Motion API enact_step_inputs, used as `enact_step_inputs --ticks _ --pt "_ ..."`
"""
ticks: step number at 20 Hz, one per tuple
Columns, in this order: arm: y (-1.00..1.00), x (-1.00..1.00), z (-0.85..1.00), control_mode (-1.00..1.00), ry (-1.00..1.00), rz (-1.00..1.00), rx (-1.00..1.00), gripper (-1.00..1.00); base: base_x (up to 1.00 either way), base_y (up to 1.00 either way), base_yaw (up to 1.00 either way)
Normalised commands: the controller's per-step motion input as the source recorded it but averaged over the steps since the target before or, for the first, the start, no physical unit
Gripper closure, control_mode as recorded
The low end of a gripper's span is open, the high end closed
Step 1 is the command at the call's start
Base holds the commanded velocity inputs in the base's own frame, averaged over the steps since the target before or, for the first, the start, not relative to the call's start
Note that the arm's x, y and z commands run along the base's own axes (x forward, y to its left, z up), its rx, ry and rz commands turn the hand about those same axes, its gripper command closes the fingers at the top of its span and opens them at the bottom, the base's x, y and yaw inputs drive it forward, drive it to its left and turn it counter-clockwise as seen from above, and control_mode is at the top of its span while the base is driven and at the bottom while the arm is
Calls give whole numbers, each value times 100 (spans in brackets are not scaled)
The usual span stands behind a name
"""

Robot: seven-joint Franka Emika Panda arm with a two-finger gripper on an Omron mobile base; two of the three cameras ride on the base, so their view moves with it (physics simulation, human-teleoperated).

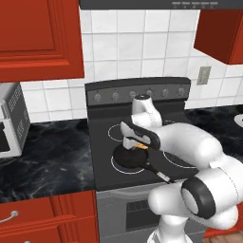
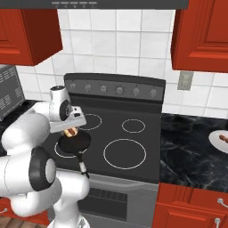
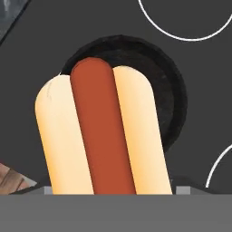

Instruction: Place the cold items (apple and banana) from the fridge in one tupperware on the dining counter. Place the warm items (hot dog and kebab skewer) in the stove area in another tupperware.

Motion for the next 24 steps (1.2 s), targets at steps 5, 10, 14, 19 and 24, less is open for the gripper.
enact_step_inputs --ticks 5,10,14,19,24 --pt "-19 -61 85 -100 -10 -4 0 100 0 0 0" --pt "-19 -61 70 -100 -12 -1 0 100 0 0 0" --pt "-22 -49 66 -100 -10 -1 0 100 0 0 0" --pt "-12 -34 47 -100 -3 -5 0 100 0 0 0" --pt "-7 -26 12 100 -1 -4 0 100 -28 -1 -1"
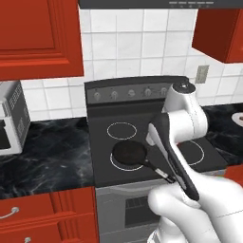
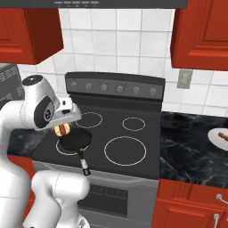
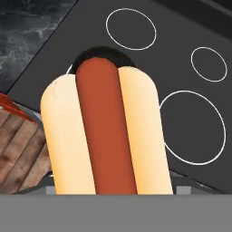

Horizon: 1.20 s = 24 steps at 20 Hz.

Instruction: Place the cold items (apple and banana) from the fridge in one tupperware on the dining counter. Place the warm items (hot dog and kebab skewer) in the stove area in another tupperware.

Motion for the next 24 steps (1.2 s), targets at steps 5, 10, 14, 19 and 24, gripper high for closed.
enact_step_inputs --ticks 5,10,14,19,24 --pt "0 0 0 100 0 0 0 100 -90 11 0" --pt "0 0 0 100 0 0 0 100 -84 50 -13" --pt "0 0 0 100 0 0 0 100 -85 55 -45" --pt "0 0 0 100 0 0 0 100 -93 47 -55" --pt "0 0 0 100 0 0 0 100 -92 49 -56"
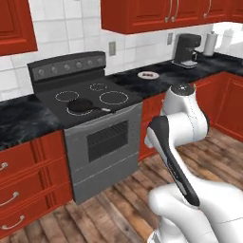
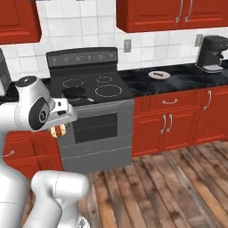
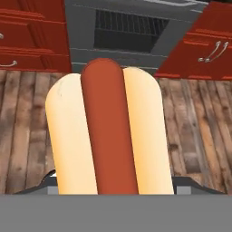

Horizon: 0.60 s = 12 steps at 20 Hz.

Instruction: Place the cold items (apple and banana) from the fridge in one tupperware on the dining counter. Place the warm items (hot dog and kebab skewer) in the stove area in another tupperware.

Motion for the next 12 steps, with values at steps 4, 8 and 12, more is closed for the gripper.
enact_step_inputs --ticks 4,8,12 --pt "0 0 0 100 0 0 0 100 -96 51 -54" --pt "0 0 0 100 0 0 0 100 -100 50 -54" --pt "0 0 0 100 0 0 0 100 -100 41 -52"
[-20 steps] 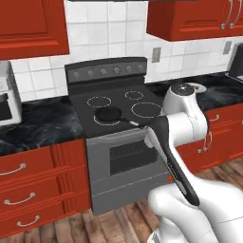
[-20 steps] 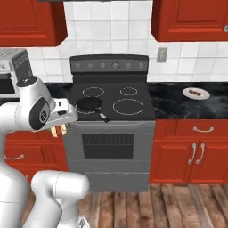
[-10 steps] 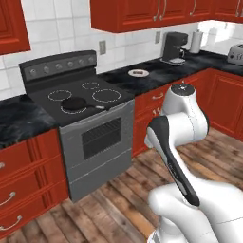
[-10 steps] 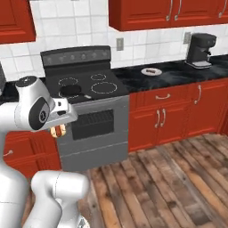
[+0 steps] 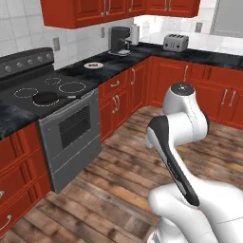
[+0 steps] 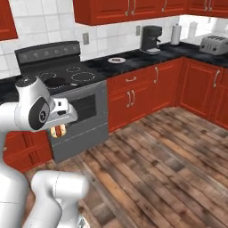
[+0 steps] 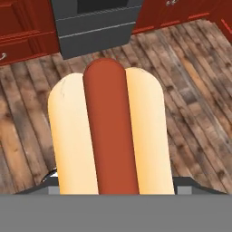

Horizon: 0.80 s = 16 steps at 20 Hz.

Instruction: Place the cold items (apple and banana) from the fridge in one tupperware on the dining counter. Place the warm items (hot dog and kebab skewer) in the stove area in another tupperware.

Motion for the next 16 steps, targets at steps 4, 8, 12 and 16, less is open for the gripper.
enact_step_inputs --ticks 4,8,12,16 --pt "0 0 0 100 0 0 0 100 -100 27 -51" --pt "0 0 0 100 0 0 0 100 -100 0 -43" --pt "0 0 0 100 0 0 0 100 -100 -6 -40" --pt "0 0 0 100 0 0 0 100 -100 -24 -35"
